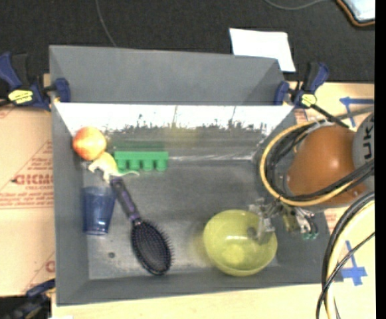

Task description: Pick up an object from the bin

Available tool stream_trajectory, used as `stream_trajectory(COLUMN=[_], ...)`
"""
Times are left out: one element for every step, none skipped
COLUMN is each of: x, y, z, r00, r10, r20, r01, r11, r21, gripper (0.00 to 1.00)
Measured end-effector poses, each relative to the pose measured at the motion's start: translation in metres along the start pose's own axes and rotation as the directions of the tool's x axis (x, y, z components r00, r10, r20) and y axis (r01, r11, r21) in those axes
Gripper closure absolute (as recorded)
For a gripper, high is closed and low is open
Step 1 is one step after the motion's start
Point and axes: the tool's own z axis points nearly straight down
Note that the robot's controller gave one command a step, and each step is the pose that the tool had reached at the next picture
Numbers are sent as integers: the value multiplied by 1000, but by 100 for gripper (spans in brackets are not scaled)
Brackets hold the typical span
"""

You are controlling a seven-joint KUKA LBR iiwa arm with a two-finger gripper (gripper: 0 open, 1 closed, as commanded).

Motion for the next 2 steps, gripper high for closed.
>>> stream_trajectory(x=[4,-14], y=[-26,-6], z=[18,-94], r00=[975,990], r10=[-220,-142], r20=[33,1], r01=[219,142], r11=[976,990], r21=[13,-1], gripper=[100,100])
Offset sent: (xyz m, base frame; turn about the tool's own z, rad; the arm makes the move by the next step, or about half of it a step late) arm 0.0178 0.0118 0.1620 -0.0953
